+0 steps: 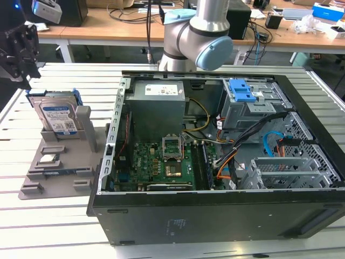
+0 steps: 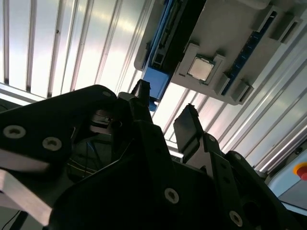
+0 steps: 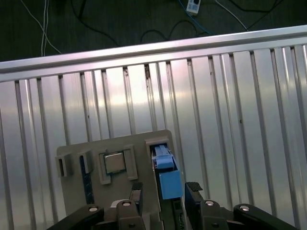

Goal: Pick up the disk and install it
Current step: 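Pick up the disk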

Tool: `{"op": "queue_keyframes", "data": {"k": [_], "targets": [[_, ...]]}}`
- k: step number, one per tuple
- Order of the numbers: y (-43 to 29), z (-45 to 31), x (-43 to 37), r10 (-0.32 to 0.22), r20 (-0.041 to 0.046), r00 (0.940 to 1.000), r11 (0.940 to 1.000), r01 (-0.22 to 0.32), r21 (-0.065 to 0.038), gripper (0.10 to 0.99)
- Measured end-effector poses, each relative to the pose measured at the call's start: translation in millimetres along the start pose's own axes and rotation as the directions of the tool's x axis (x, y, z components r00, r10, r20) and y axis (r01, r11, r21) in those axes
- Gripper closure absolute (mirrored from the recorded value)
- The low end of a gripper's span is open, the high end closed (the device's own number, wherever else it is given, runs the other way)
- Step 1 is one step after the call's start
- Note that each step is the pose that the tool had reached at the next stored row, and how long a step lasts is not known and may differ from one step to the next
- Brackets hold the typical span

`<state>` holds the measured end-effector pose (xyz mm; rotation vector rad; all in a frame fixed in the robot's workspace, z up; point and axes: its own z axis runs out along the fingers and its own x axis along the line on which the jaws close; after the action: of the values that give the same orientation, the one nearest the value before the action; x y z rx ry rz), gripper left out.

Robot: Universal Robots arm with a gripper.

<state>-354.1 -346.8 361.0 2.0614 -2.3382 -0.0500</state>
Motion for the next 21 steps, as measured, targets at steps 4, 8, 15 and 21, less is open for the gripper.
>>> {"op": "queue_keyframes", "data": {"k": [4, 8, 15, 21], "targets": [[-5.6, 7.2, -0.6, -0.007, -0.0016, 1.0000, 1.0000, 0.007, 0.000, 0.604], [-7.8, 18.7, -1.0, -0.020, -0.0025, 0.9998, 0.9998, 0.020, 0.000, 0.604], [-7.3, 26.0, -6.7, -0.064, -0.0037, 0.9979, 0.9979, 0.064, 0.000, 0.604], [-9.7, 37.6, -7.6, -0.090, -0.0047, 0.9959, 0.9959, 0.090, 0.000, 0.604]]}}
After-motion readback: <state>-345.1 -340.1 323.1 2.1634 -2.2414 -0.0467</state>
